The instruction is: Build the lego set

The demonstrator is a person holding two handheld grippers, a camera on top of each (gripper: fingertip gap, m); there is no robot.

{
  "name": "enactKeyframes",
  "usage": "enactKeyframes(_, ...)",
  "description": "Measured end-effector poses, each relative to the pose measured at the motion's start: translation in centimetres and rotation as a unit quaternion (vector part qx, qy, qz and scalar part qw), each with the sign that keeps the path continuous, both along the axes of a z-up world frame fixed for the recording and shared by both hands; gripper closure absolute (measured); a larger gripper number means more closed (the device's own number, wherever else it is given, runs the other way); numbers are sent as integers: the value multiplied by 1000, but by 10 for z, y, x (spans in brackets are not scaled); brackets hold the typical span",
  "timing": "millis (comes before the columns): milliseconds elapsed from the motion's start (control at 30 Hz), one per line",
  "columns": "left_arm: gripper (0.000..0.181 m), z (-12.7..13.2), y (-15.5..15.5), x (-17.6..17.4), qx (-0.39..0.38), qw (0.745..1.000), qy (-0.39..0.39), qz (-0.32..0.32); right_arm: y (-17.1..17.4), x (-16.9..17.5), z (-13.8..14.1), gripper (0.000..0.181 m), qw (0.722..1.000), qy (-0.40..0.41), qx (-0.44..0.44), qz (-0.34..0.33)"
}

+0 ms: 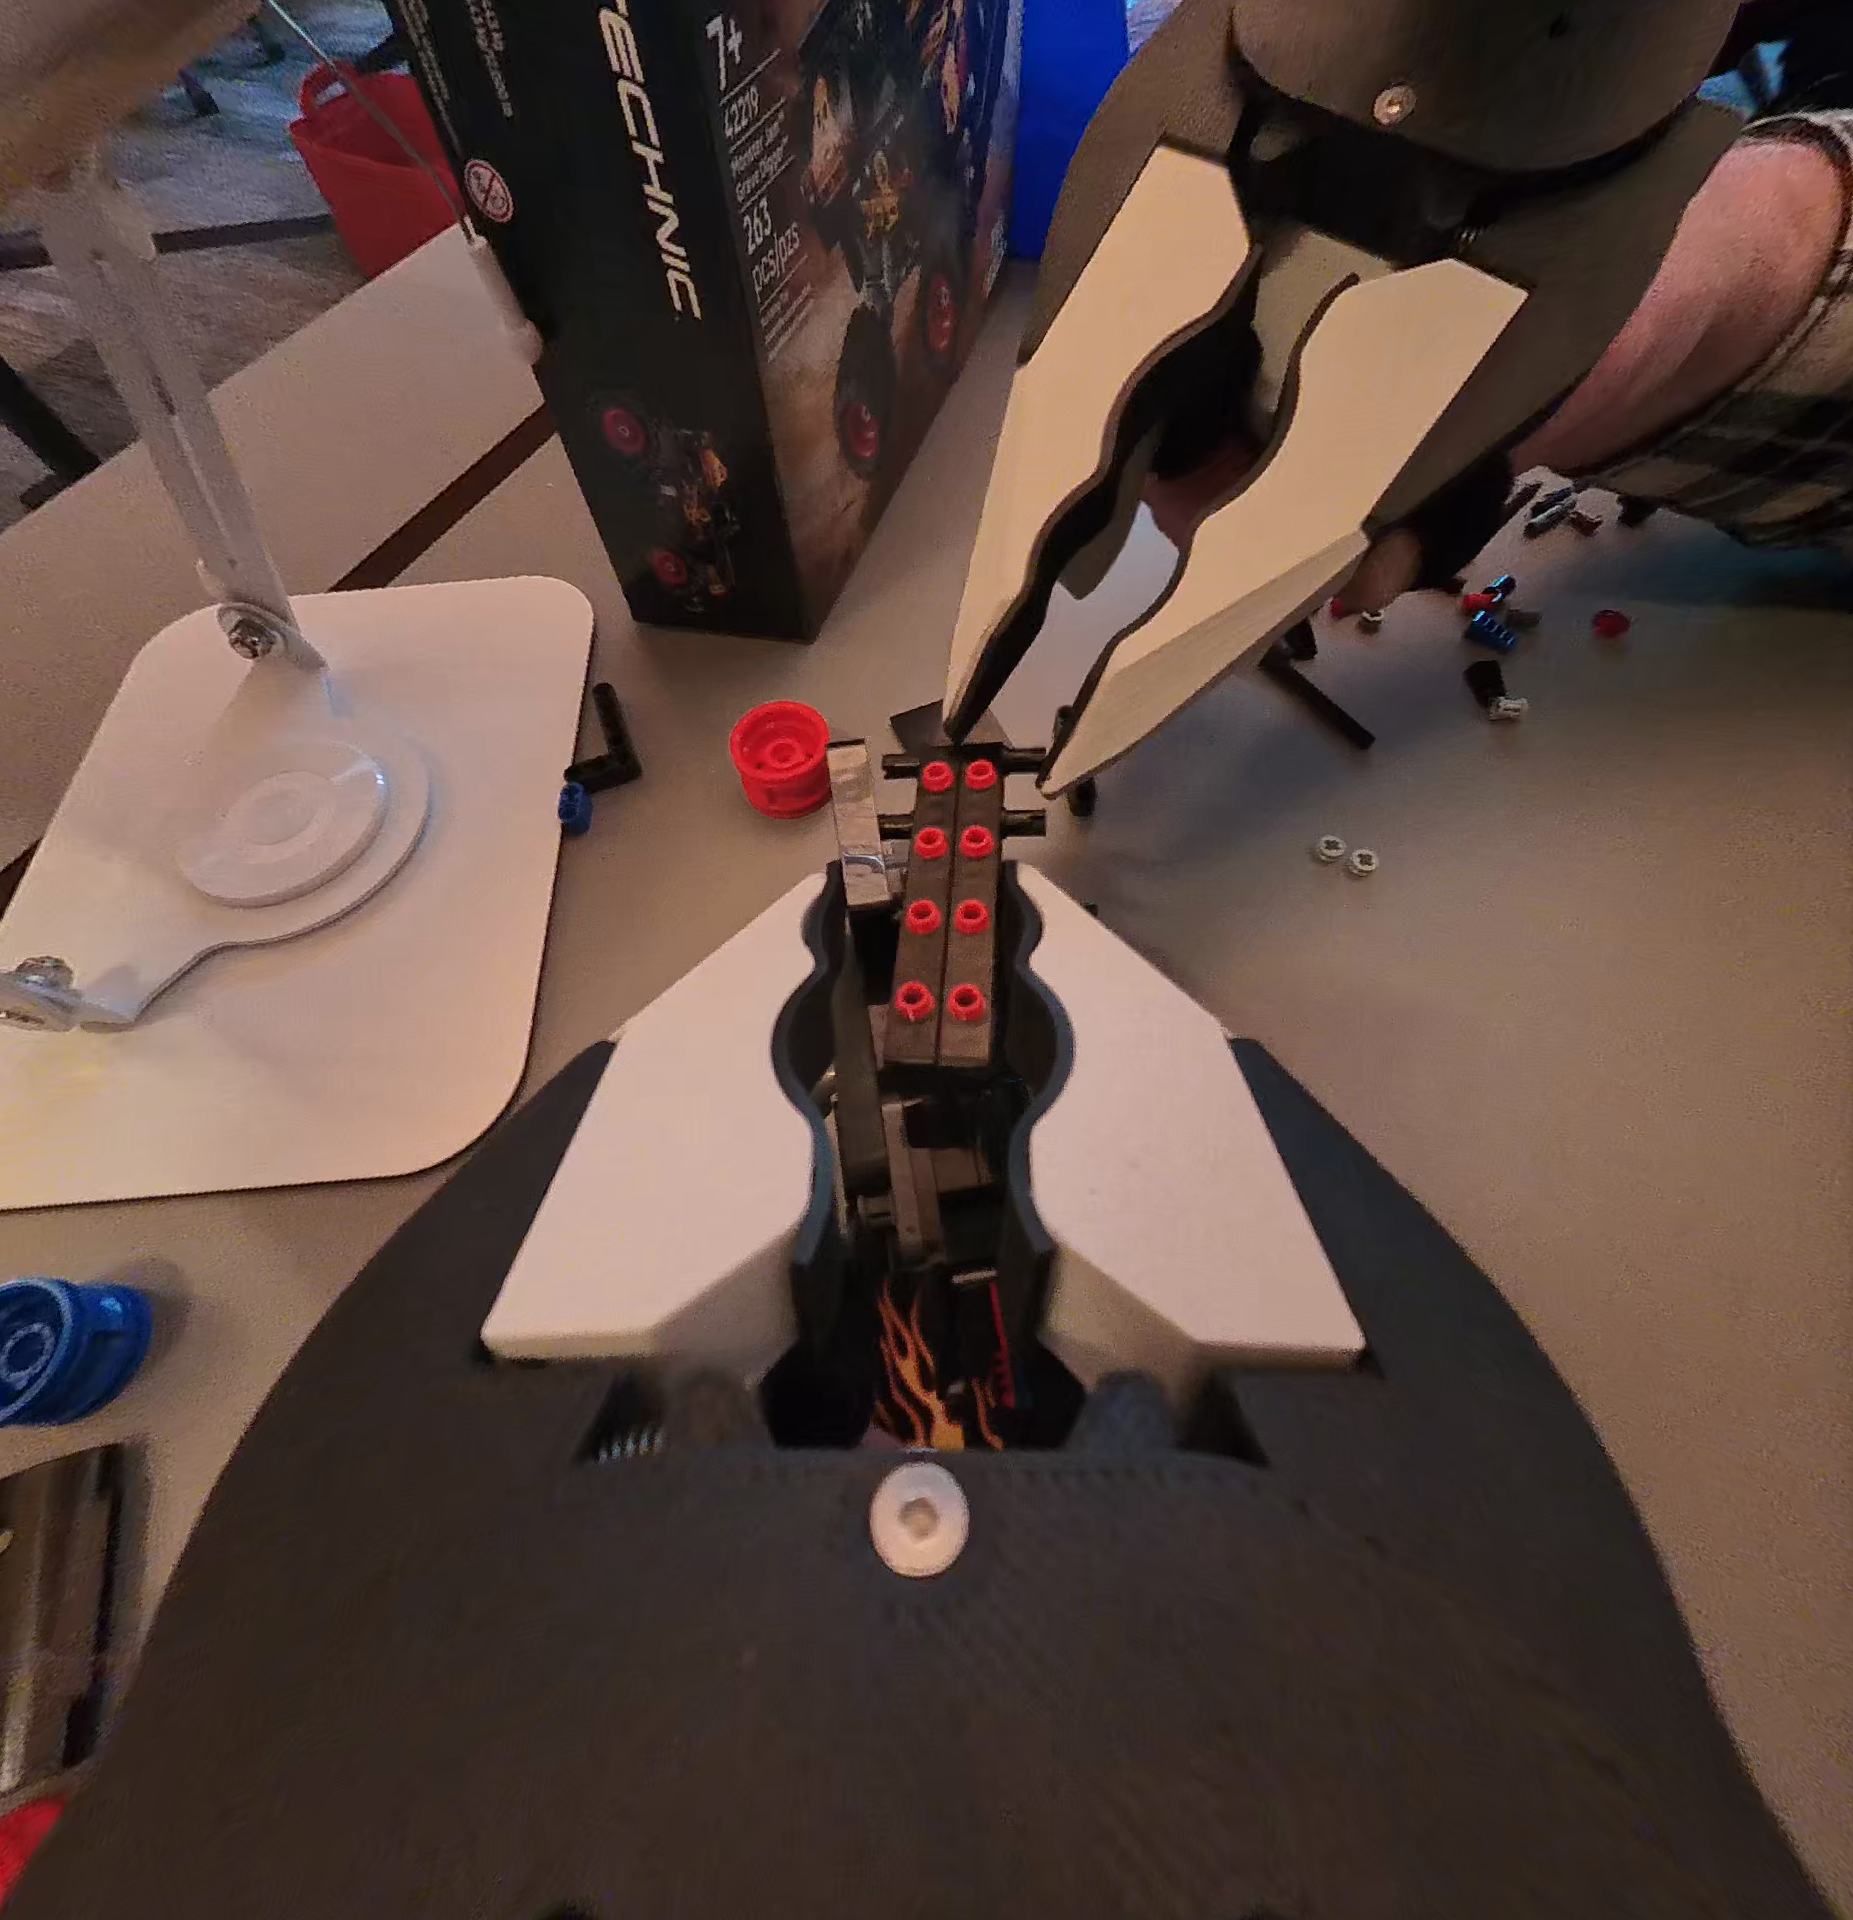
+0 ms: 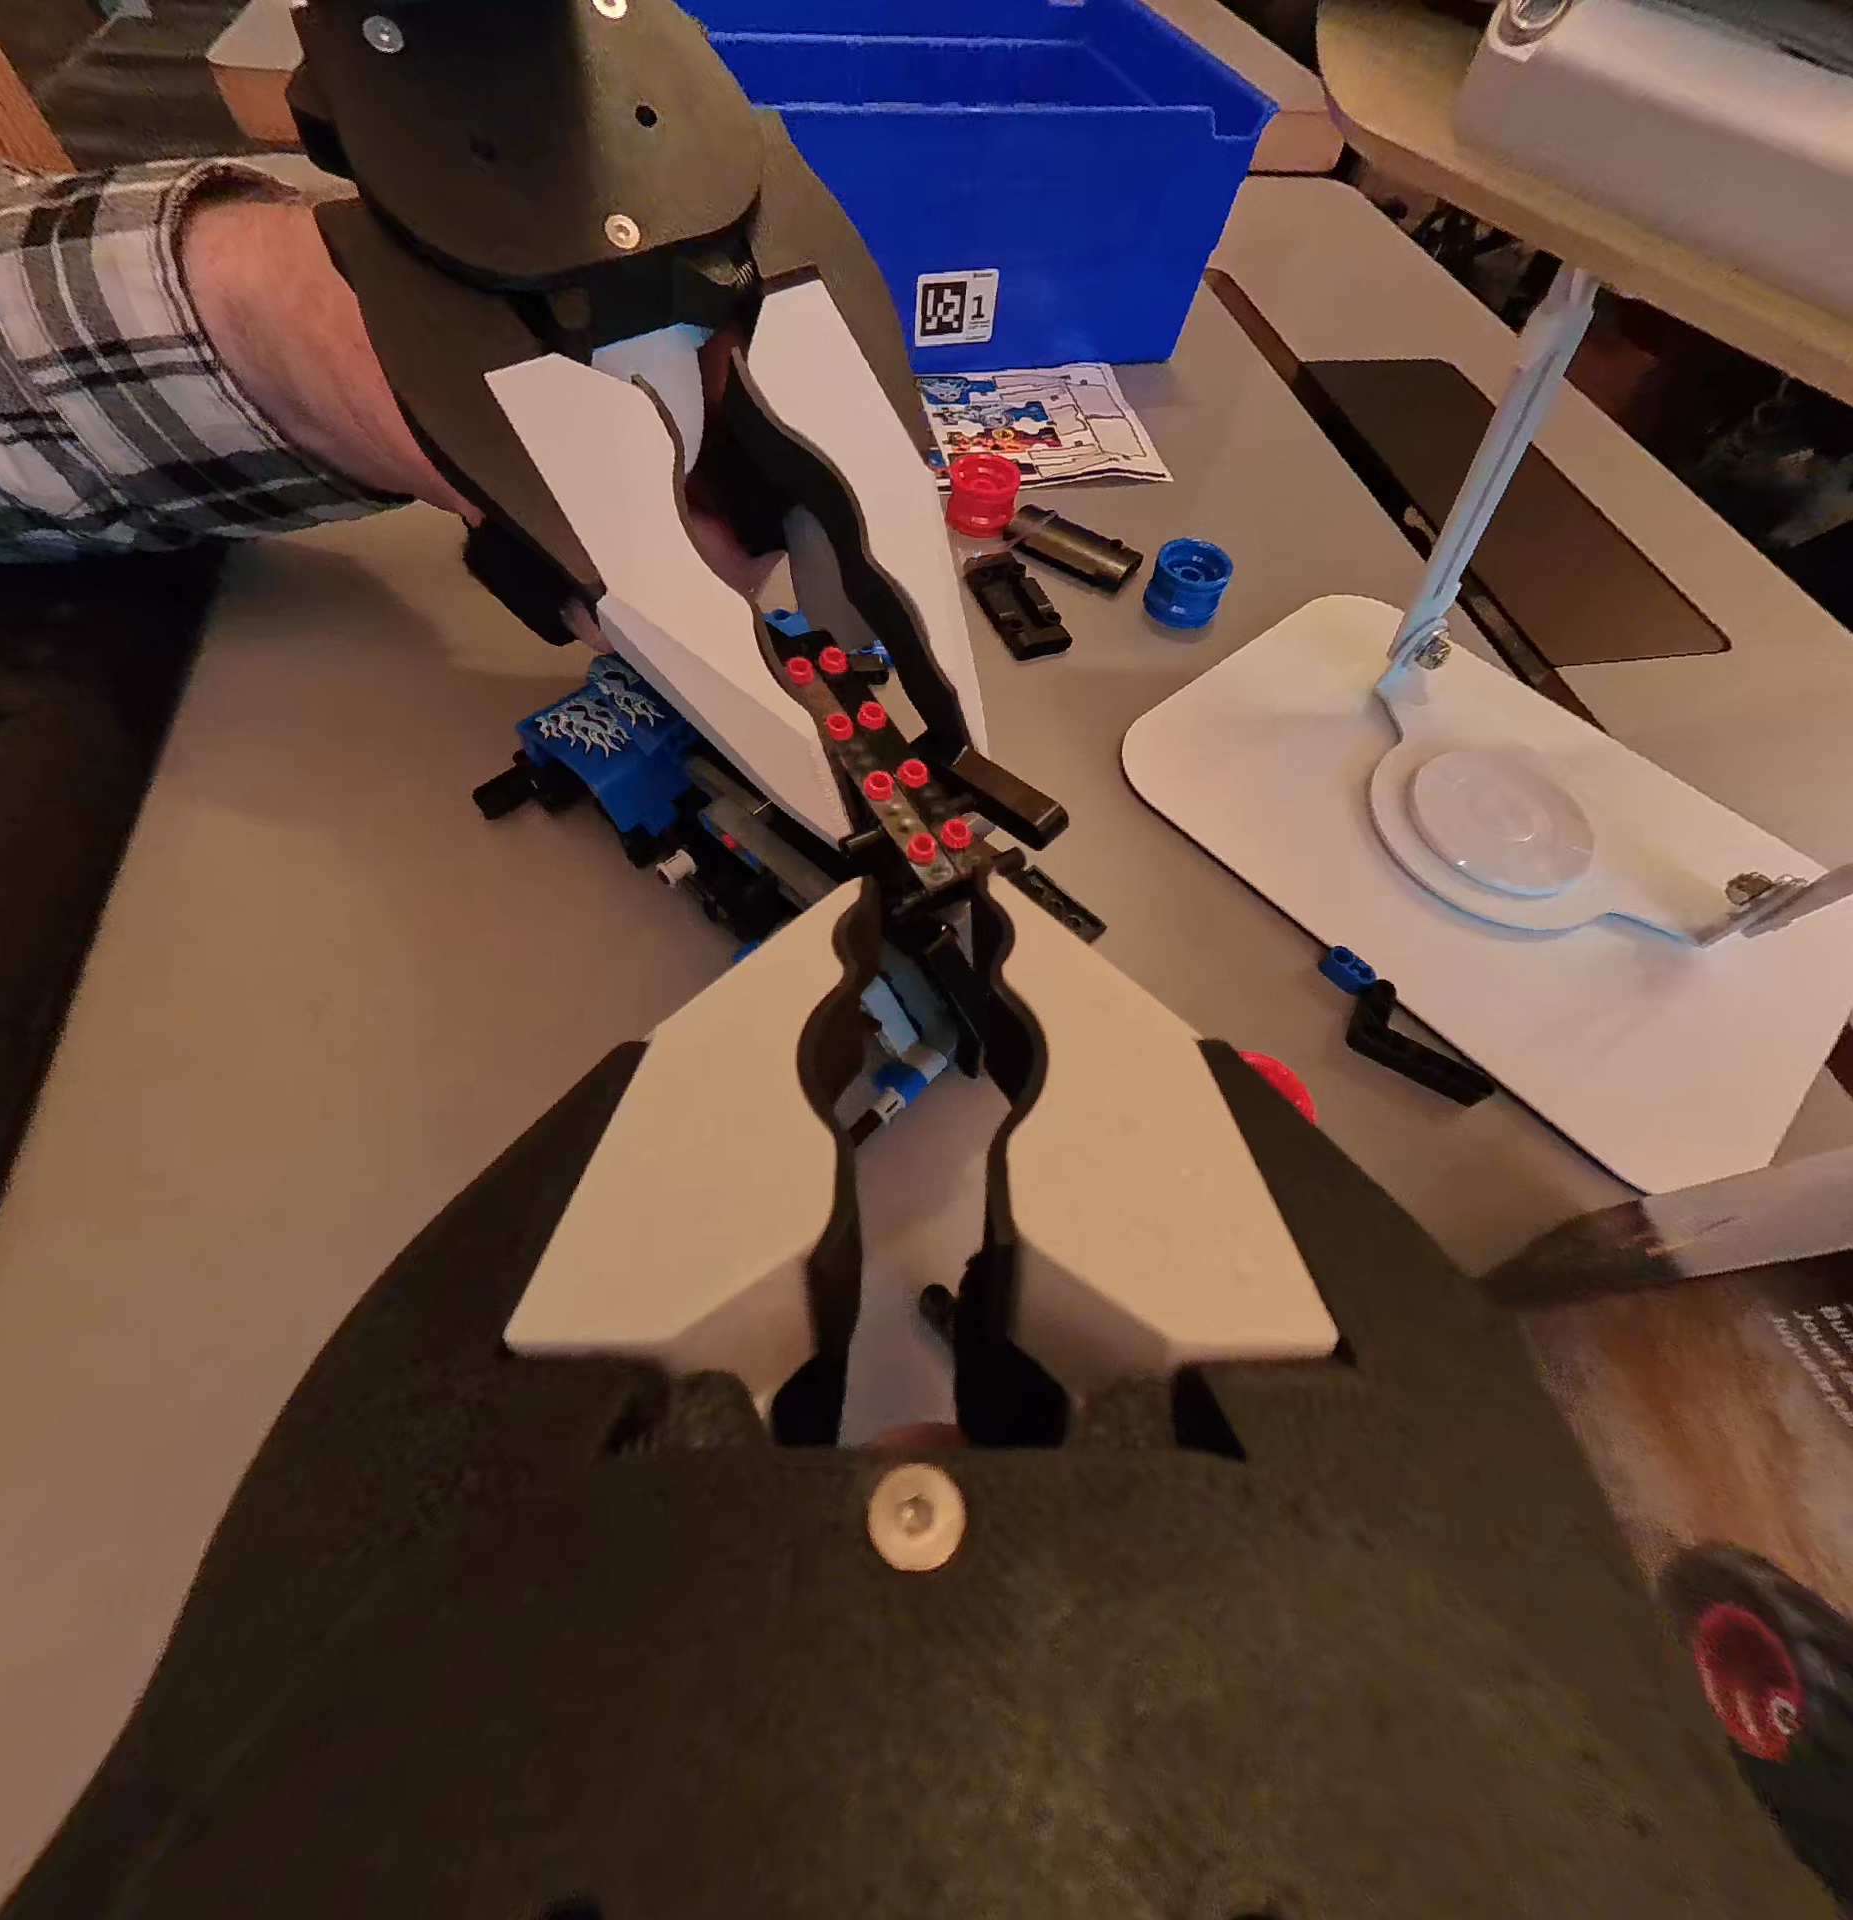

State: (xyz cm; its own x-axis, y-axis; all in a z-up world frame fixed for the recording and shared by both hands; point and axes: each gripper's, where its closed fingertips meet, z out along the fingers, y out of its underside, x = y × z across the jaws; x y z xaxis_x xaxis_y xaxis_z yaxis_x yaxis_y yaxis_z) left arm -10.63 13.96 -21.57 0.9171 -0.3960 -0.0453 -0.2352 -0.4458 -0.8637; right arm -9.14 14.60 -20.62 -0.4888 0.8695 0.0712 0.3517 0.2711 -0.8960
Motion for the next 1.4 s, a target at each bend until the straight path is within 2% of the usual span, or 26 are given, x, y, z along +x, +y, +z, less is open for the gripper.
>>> enactKeyframes(133,155,0,0,0,2,1000,1,5,-1,1,-2,166,999,-25,-37,-5)
enactKeyframes(467,155,1,1,0,6,1000,1,11,-3,0,-21,150,993,-83,-78,-32)
enactKeyframes(667,155,1,1,0,8,1000,7,9,-2,-4,-15,165,991,-69,-110,-38)
enactKeyframes(1167,140,-3,4,1,-21,999,27,-26,8,-9,-6,173,994,-48,-83,-46)
enactKeyframes(1400,141,-4,8,-1,-29,998,26,-39,10,-12,-7,173,994,-49,-85,-46)
